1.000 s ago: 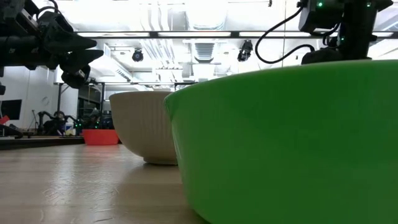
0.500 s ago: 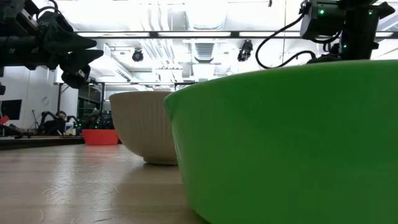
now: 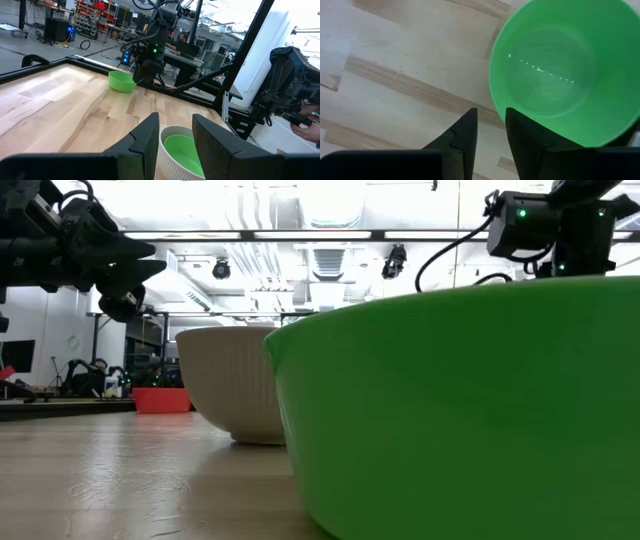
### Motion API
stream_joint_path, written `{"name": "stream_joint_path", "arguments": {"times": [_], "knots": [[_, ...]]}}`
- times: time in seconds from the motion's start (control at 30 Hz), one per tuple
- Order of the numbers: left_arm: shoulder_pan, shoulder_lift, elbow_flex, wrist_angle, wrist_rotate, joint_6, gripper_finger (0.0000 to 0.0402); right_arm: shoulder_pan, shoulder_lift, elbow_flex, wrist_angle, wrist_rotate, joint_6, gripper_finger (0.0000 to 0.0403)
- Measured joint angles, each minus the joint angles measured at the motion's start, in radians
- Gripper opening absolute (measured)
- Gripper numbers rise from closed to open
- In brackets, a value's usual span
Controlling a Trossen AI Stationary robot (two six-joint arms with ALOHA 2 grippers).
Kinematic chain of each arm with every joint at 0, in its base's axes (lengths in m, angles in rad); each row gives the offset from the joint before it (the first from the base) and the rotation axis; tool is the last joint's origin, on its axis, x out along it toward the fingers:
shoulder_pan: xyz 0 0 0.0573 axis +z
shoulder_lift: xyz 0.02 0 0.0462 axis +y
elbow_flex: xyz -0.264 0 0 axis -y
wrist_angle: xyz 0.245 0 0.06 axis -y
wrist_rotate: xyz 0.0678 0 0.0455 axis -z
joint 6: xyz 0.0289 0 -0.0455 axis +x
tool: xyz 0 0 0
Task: Nest bowls inside each other
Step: Stack the top green bowl on the green bowl
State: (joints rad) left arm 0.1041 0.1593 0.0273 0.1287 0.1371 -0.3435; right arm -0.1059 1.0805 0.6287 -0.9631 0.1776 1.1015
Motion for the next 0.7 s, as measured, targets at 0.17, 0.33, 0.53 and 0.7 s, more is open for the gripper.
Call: {"name": "stream_joint_path", "arguments": {"times": [0.17, 0.33, 0.53, 0.7], "knots": [[0.000, 0.000, 0.000, 0.000, 0.000, 0.000, 0.0122, 0.000, 0.000, -0.029, 0.045, -0.001, -0.003, 0.0116], [0.000, 0.000, 0.000, 0.000, 0.000, 0.000, 0.0122, 0.000, 0.000, -0.061, 0.082, -0.017, -0.011, 0.0121], [0.000, 0.000, 0.000, 0.000, 0.000, 0.000, 0.0122, 0.001, 0.000, -0.088, 0.093, -0.028, -0.014, 0.0121], [0.000, 0.000, 0.000, 0.000, 0.000, 0.000, 0.0122, 0.001, 0.000, -0.086, 0.092, -0.027, -0.060, 0.0115]]}}
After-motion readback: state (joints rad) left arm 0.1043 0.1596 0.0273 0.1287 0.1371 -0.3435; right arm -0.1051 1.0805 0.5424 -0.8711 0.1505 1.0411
